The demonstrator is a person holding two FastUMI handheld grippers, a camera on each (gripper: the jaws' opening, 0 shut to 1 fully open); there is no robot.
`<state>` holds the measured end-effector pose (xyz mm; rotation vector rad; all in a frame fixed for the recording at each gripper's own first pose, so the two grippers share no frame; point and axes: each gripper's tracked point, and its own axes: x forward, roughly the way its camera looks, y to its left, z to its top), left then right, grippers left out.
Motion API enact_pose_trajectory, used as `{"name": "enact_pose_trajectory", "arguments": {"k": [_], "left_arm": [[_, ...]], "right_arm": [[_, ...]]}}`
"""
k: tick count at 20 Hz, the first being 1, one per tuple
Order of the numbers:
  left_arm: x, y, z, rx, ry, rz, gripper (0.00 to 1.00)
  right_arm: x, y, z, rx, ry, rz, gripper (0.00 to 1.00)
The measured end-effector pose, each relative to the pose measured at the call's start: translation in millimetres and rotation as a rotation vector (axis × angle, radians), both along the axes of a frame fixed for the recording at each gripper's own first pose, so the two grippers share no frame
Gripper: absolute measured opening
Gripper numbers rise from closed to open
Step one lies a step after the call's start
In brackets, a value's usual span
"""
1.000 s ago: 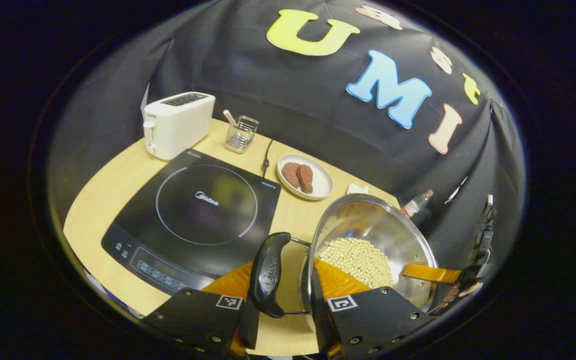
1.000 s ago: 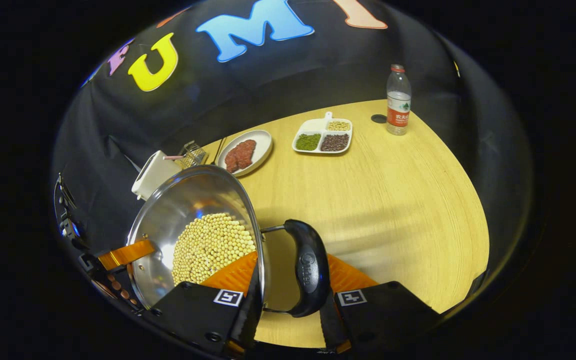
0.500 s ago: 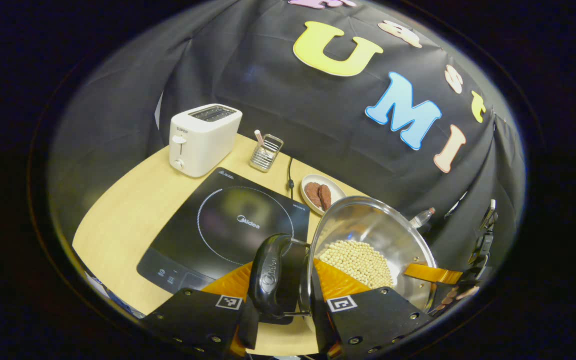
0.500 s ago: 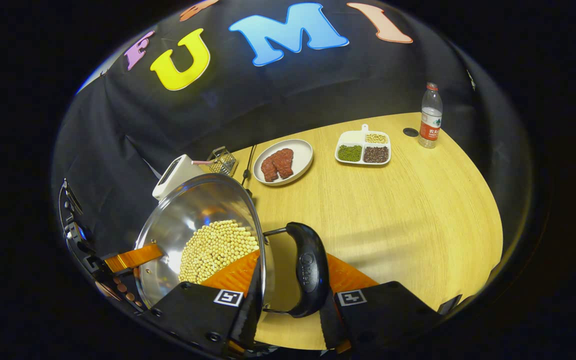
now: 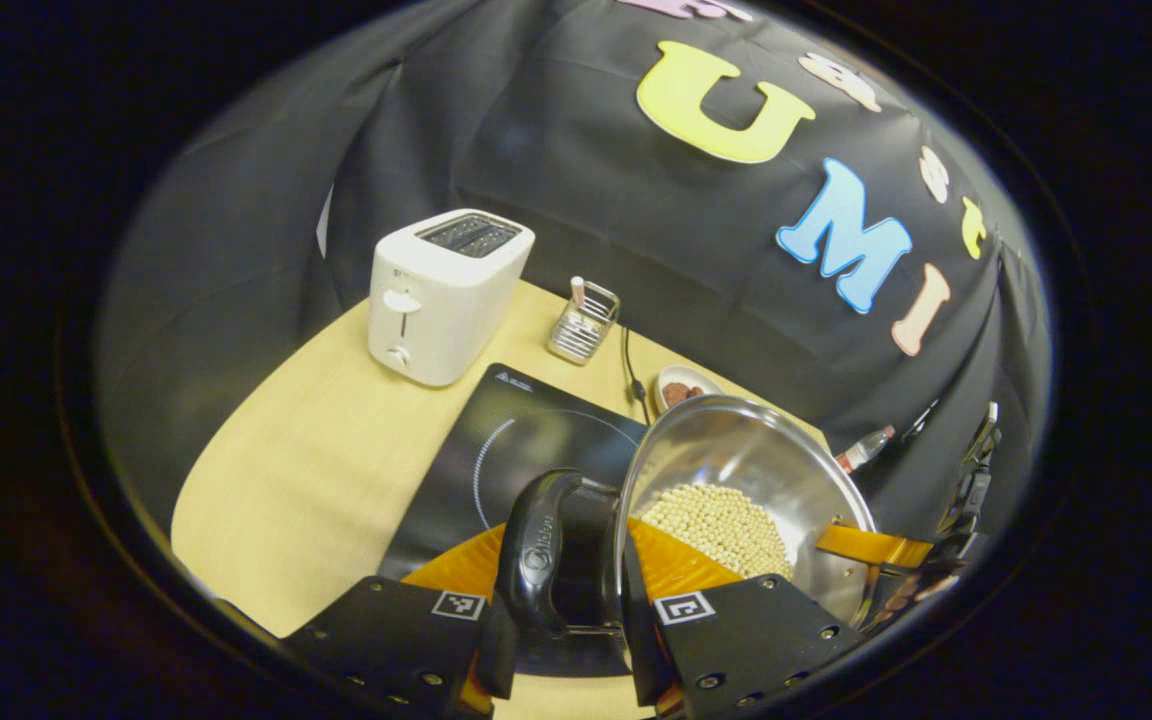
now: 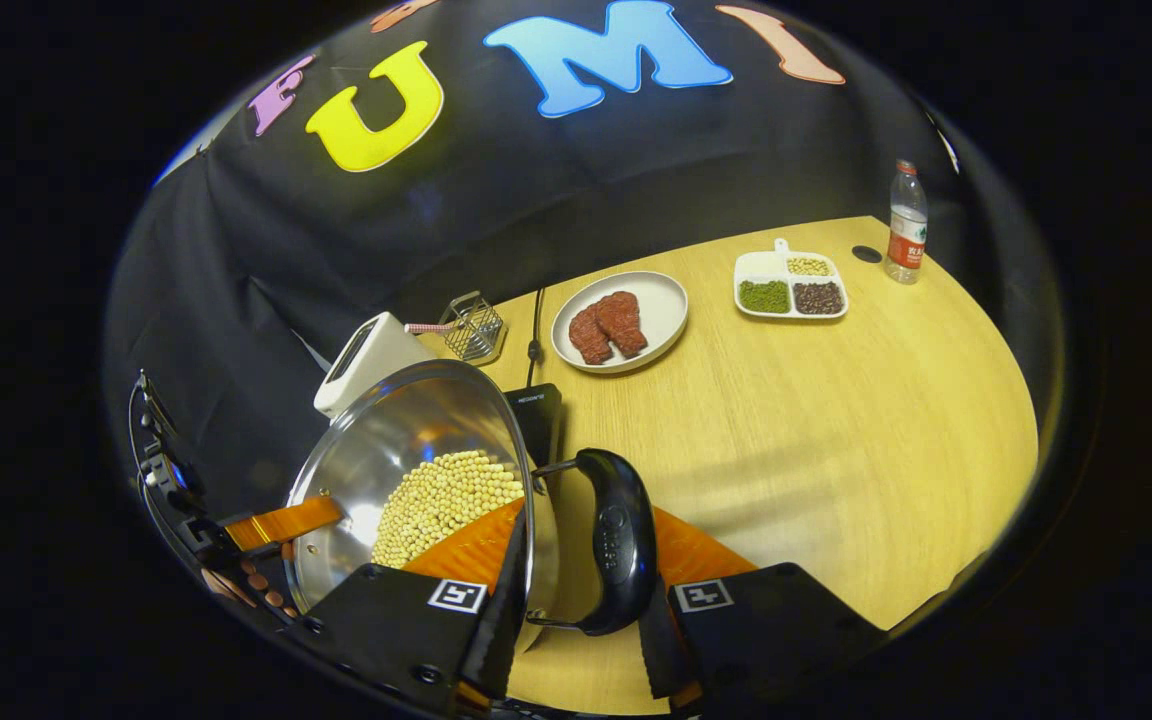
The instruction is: First push the handle of the pot to place it horizontally, then grasp the pot with both hands and set it on the induction cooktop.
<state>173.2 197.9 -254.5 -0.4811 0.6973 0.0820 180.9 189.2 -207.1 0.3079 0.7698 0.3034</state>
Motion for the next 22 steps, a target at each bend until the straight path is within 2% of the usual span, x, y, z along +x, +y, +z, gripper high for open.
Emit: {"name": "enact_pose_trajectory", "arguments": {"k": [1, 2, 4, 5, 6, 8, 9, 10, 12, 13, 16, 17, 18, 19, 20, 21, 22], "left_arm": [[6, 10, -6, 0.002, 0.003, -0.006, 0.46], [12, 20, -12, 0.002, 0.006, -0.011, 0.51], [25, 39, -23, 0.001, 0.014, -0.021, 0.51], [34, 46, -28, 0.004, 0.015, -0.024, 0.46], [43, 53, -33, 0.011, 0.014, -0.03, 0.51], [58, 69, -39, 0.024, 0.011, -0.037, 0.51], [64, 78, -42, 0.034, 0.007, -0.039, 0.42], [66, 86, -43, 0.04, 0.007, -0.038, 0.51], [70, 92, -49, 0.042, 0.009, -0.032, 0.51], [71, 92, -52, 0.035, 0.007, -0.023, 0.46], [76, 97, -63, 0.033, -0.004, -0.014, 0.46], [78, 99, -66, 0.043, -0.01, -0.018, 0.46], [78, 99, -66, 0.048, -0.013, -0.025, 0.51], [80, 100, -68, 0.051, -0.019, -0.026, 0.46], [82, 99, -69, 0.052, -0.021, -0.03, 0.51], [83, 97, -72, 0.054, -0.018, -0.032, 0.51], [82, 93, -79, 0.049, -0.005, -0.034, 0.51]], "right_arm": [[5, 9, -5, 0.003, 0.006, -0.006, 0.54], [11, 17, -9, 0.005, 0.01, -0.013, 0.51], [24, 33, -16, 0.004, 0.012, -0.025, 0.51], [31, 41, -19, 0.001, 0.016, -0.028, 0.54], [38, 48, -23, 0.003, 0.017, -0.031, 0.5], [50, 62, -31, 0.01, 0.028, -0.031, 0.53], [54, 70, -35, 0.014, 0.034, -0.028, 0.51], [58, 75, -39, 0.017, 0.034, -0.026, 0.53], [66, 83, -43, 0.021, 0.031, -0.024, 0.5], [70, 86, -45, 0.023, 0.026, -0.024, 0.54], [75, 89, -52, 0.022, 0.02, -0.025, 0.5], [77, 89, -56, 0.021, 0.024, -0.02, 0.53], [81, 89, -61, 0.018, 0.024, -0.02, 0.5], [82, 88, -62, 0.014, 0.019, -0.017, 0.54], [84, 87, -66, 0.008, 0.019, -0.018, 0.52], [83, 86, -69, 0.004, 0.024, -0.018, 0.52], [83, 85, -73, -0.004, 0.036, -0.017, 0.55]]}}
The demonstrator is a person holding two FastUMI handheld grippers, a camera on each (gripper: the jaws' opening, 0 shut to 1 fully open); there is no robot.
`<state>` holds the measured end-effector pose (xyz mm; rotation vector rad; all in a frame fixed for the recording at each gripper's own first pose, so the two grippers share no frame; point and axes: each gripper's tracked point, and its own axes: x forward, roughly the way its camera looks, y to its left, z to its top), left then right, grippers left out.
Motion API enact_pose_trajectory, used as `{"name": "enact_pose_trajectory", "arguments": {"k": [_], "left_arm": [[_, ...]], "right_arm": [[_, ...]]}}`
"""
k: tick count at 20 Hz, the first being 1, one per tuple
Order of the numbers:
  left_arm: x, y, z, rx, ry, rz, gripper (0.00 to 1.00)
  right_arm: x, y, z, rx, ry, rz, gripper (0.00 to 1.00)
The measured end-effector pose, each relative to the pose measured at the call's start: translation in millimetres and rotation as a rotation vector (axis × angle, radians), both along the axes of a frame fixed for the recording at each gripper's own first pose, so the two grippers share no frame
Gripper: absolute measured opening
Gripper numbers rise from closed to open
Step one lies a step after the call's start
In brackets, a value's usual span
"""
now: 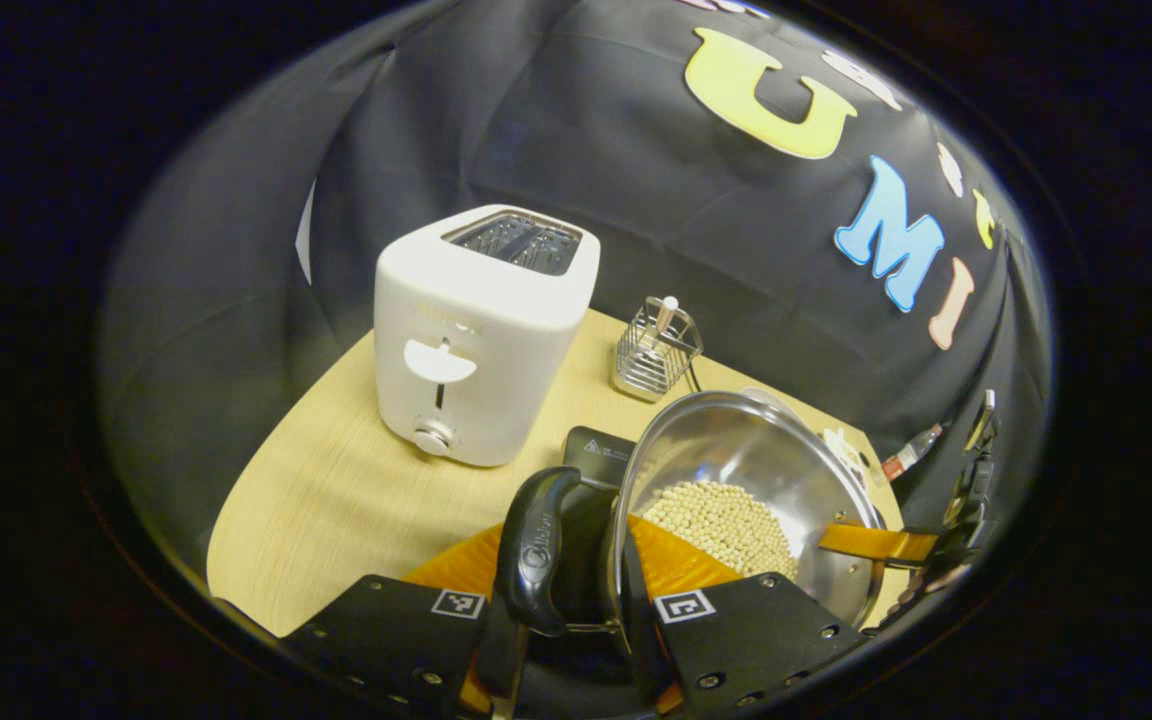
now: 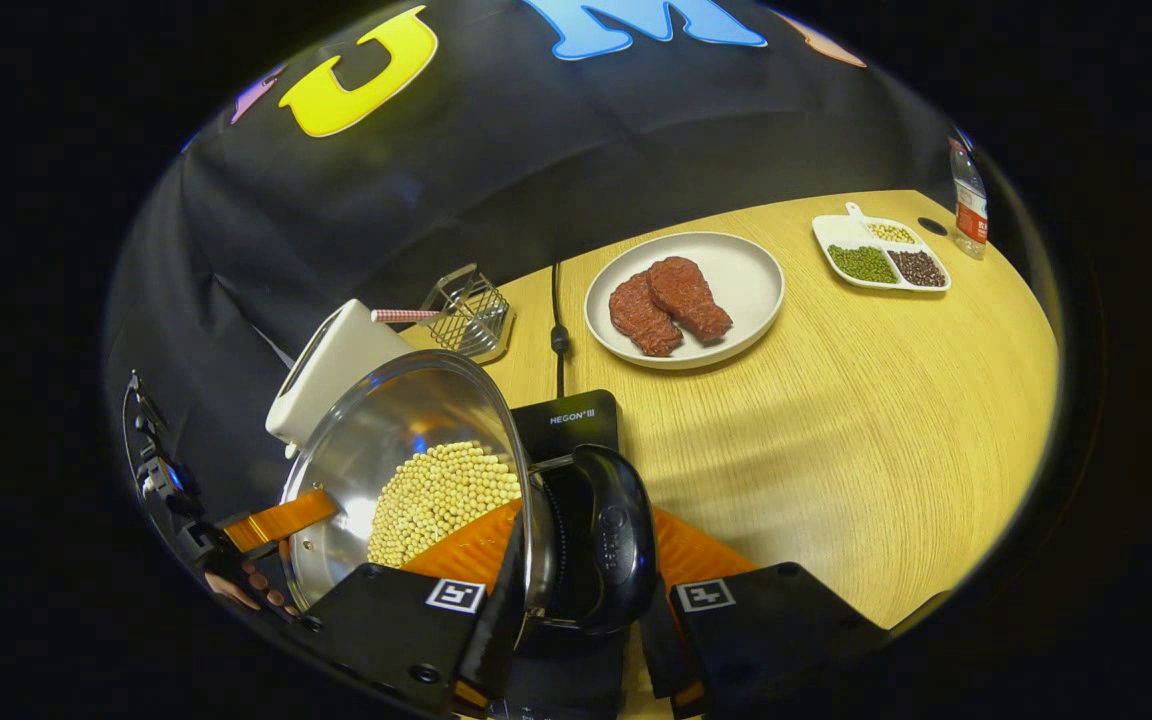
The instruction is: First push the handle of the pot to place it horizontally, then grasp the pot with both hands and set it on the induction cooktop.
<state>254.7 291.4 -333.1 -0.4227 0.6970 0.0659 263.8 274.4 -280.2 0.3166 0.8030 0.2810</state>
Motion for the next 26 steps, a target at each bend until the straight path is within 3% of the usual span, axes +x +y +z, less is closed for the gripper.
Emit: {"name": "enact_pose_trajectory", "arguments": {"k": [1, 4, 5, 9, 11, 12, 13, 14, 15, 16, 20, 21, 22, 23, 24, 26], "left_arm": [[-2, -1, 3, -0.013, -0.017, 0.004, 0.46], [1, -2, 1, -0.017, -0.024, 0.006, 0.52], [0, -1, 1, -0.018, -0.021, 0.005, 0.52], [-2, 0, -2, -0.022, -0.011, 0.002, 0.46], [-7, -1, -3, -0.015, 0.032, -0.005, 0.51], [-10, 0, -2, 0.013, 0.05, -0.02, 0.46], [-11, 1, -3, 0.069, 0.07, -0.028, 0.56], [-12, 7, -2, 0.127, 0.083, -0.039, 0.66], [-12, 14, 10, 0.189, 0.091, -0.039, 0.78], [-15, 20, 13, 0.222, 0.096, -0.046, 0.89], [-25, 22, 43, 0.299, 0.08, -0.003, 0.89], [-29, 20, 55, 0.302, 0.06, 0.007, 0.89], [-33, 18, 69, 0.299, 0.044, 0.018, 0.88], [-37, 15, 84, 0.298, 0.022, 0.038, 0.82], [-41, 10, 100, 0.295, -0.004, 0.058, 0.88], [-45, 4, 134, 0.315, -0.059, 0.102, 0.88]], "right_arm": [[-1, -3, 3, 0.003, -0.014, 0.001, 0.52], [-2, -1, -1, 0.007, 0.001, 0.009, 0.56], [-1, -2, 0, 0.006, -0.004, 0.009, 0.53], [-4, 1, -2, 0.0, -0.005, 0.033, 0.6], [-9, -3, -8, -0.005, 0.026, 0.045, 0.58], [-9, -8, -8, -0.014, 0.024, 0.047, 0.63], [-10, -12, -6, -0.02, 0.015, 0.053, 0.83], [-9, -17, -3, -0.029, 0.004, 0.059, 0.81], [-12, -21, 3, -0.028, -0.006, 0.064, 0.98], [-15, -22, 7, -0.023, -0.012, 0.068, 0.98], [-29, -41, 36, 0.002, -0.049, 0.048, 0.99], [-35, -47, 42, 0.015, -0.043, 0.046, 0.94], [-40, -54, 46, 0.022, -0.032, 0.036, 0.99], [-43, -67, 52, 0.02, -0.034, 0.018, 0.99], [-43, -78, 62, 0.019, -0.053, 0.005, 0.98], [-49, -102, 82, 0.005, -0.1, -0.014, 0.98]]}}
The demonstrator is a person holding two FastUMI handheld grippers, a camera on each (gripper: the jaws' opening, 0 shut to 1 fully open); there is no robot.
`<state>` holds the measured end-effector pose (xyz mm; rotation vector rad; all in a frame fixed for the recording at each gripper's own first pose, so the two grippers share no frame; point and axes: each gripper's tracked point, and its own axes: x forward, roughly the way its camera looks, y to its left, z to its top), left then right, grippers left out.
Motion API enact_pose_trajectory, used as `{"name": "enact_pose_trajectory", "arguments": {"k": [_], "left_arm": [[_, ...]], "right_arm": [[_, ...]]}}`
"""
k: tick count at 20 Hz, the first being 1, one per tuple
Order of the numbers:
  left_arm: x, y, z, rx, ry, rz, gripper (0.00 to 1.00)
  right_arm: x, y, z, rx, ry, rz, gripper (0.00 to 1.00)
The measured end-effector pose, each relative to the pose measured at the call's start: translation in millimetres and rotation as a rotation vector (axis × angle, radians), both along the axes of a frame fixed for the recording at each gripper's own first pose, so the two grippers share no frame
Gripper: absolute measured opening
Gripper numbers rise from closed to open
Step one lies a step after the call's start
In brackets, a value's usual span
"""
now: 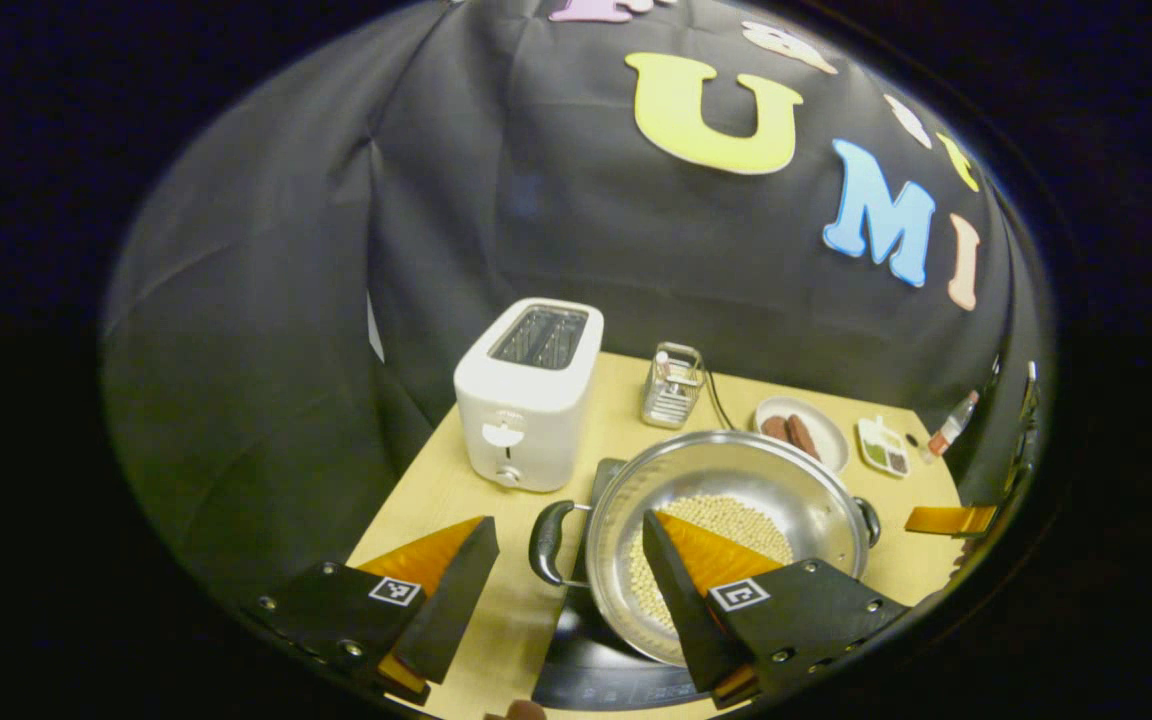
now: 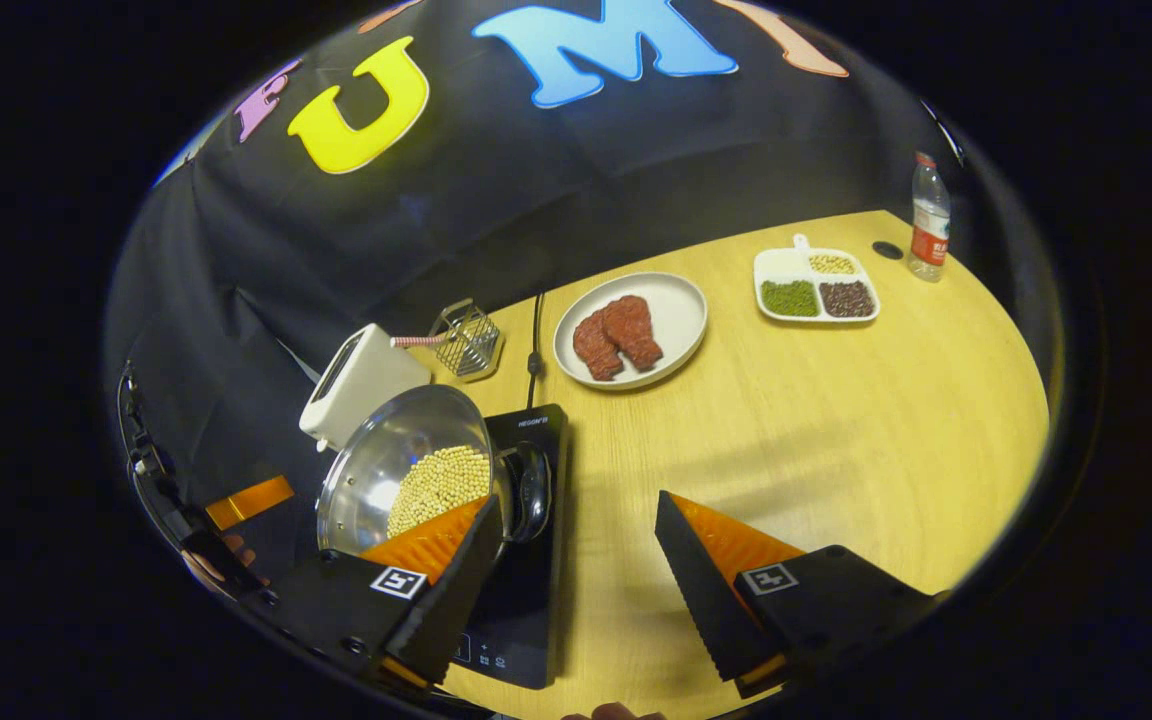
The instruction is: First push the handle of the pot to place it horizontally, then grasp the pot with both hands and set it on the induction cooktop.
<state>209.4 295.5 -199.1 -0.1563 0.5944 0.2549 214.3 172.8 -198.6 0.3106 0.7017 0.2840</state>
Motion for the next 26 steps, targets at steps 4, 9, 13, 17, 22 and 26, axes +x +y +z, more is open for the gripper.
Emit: {"name": "enact_pose_trajectory", "arguments": {"k": [4, 9, 13, 17, 22, 26], "left_arm": [[-7, -38, 72, 0.065, -0.14, -0.013, 0.89], [-21, -130, 143, 0.092, -0.256, -0.085, 0.88], [-41, -216, 200, 0.056, -0.354, -0.1, 0.82], [-78, -285, 252, 0.075, -0.448, -0.095, 0.81], [-131, -360, 289, 0.142, -0.534, -0.114, 0.81], [-159, -402, 291, 0.146, -0.57, -0.091, 0.88]], "right_arm": [[-11, -61, 51, -0.044, -0.122, -0.064, 0.98], [-22, -141, 111, -0.074, -0.288, -0.155, 0.98], [-53, -214, 140, -0.128, -0.373, -0.2, 0.98], [-87, -282, 169, -0.168, -0.481, -0.239, 0.98], [-127, -343, 189, -0.202, -0.578, -0.307, 0.98], [-152, -364, 186, -0.219, -0.603, -0.281, 0.98]]}}
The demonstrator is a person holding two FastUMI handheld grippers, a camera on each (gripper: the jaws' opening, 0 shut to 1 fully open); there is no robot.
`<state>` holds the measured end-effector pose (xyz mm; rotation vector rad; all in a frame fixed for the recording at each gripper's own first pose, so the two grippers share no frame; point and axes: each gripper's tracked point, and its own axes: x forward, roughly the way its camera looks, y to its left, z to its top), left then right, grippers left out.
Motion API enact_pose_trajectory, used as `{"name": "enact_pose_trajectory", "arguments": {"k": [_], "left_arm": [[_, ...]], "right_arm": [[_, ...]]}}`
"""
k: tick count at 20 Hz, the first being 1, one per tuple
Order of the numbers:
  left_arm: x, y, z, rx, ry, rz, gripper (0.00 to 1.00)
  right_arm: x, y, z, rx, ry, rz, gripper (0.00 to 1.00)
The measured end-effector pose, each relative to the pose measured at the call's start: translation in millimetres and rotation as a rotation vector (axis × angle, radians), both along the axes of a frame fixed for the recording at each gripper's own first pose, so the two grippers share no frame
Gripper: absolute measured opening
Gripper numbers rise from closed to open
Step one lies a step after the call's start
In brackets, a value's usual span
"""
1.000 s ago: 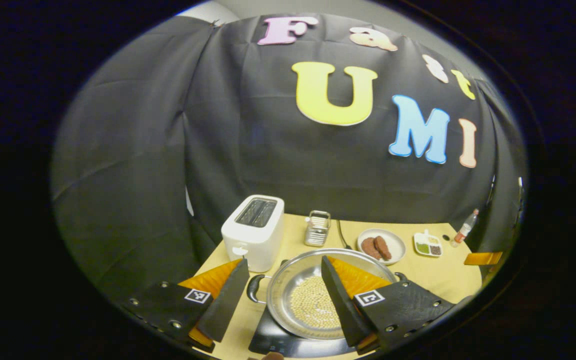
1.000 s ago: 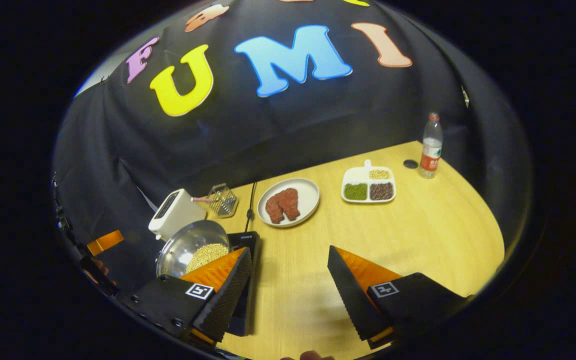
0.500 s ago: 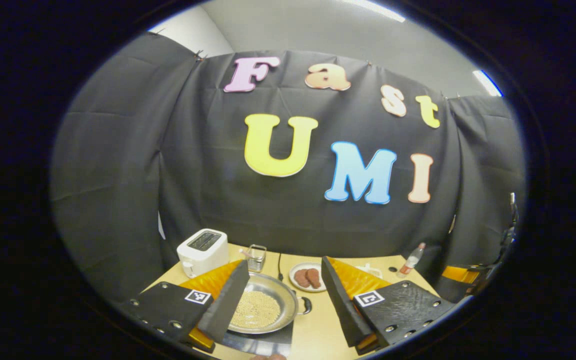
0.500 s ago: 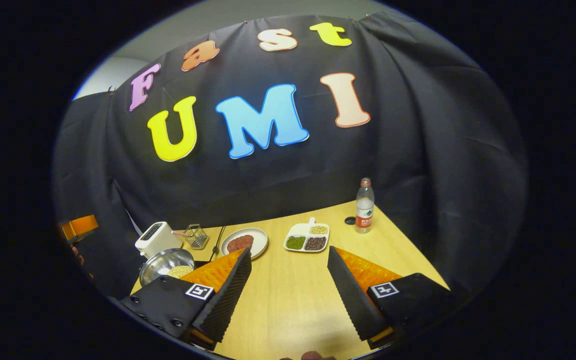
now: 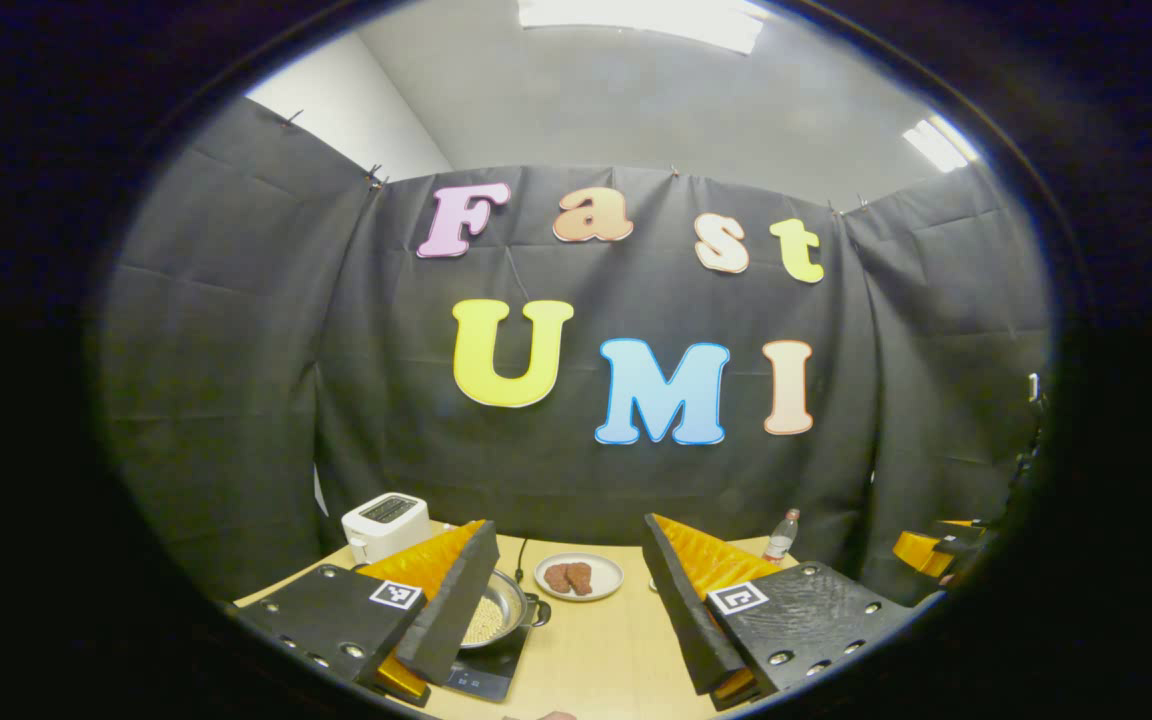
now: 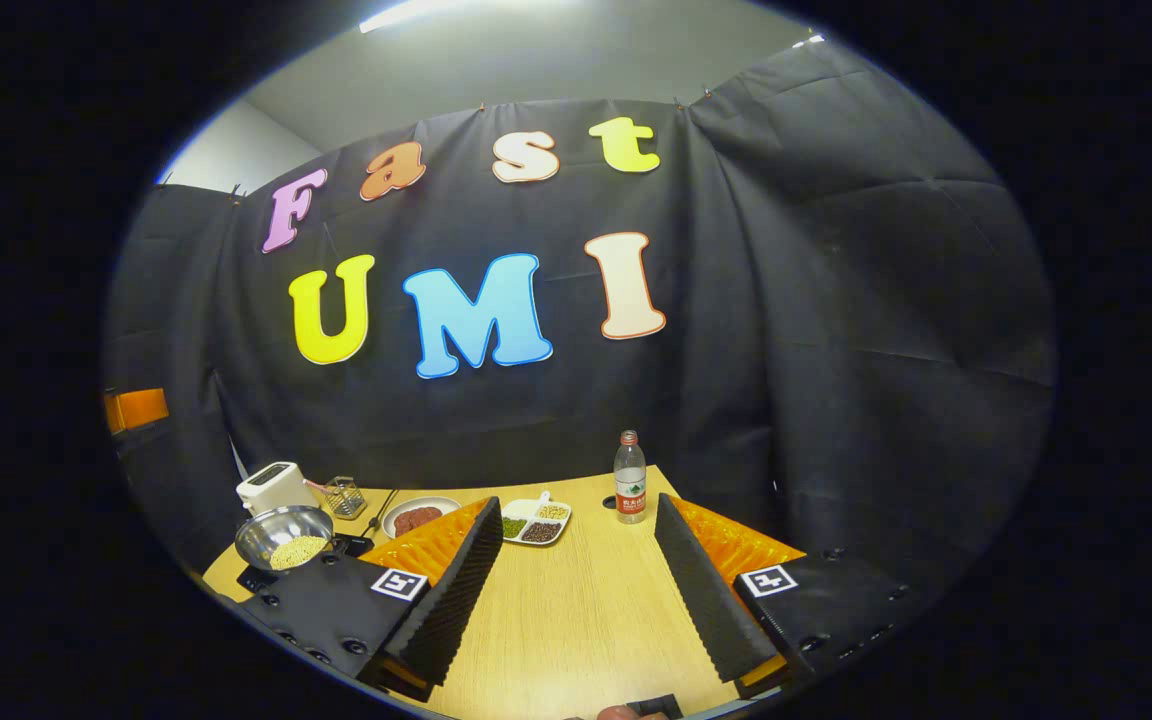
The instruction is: First push the handle of the pot to place it horizontally, then grasp the pot with both hands and set it on the induction cooktop.
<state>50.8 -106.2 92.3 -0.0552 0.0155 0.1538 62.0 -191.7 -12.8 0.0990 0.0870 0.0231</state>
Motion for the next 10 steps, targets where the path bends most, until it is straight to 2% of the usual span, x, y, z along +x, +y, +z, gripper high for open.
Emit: {"name": "enact_pose_trajectory", "arguments": {"k": [1, 5, 7, 10], "left_arm": [[-6, -6, -4, -0.003, 0.006, 0.018, 0.81], [-41, -24, -19, -0.012, 0.052, 0.078, 0.81], [-57, -35, -25, -0.017, 0.061, 0.079, 0.81], [-74, -33, -32, -0.018, 0.077, 0.087, 0.81]], "right_arm": [[-7, 0, -3, 0.007, 0.005, 0.017, 0.98], [-35, 18, -17, 0.006, 0.041, 0.128, 0.98], [-44, 33, -24, -0.022, 0.063, 0.179, 0.98], [-46, 45, -16, -0.046, 0.044, 0.188, 0.98]]}}
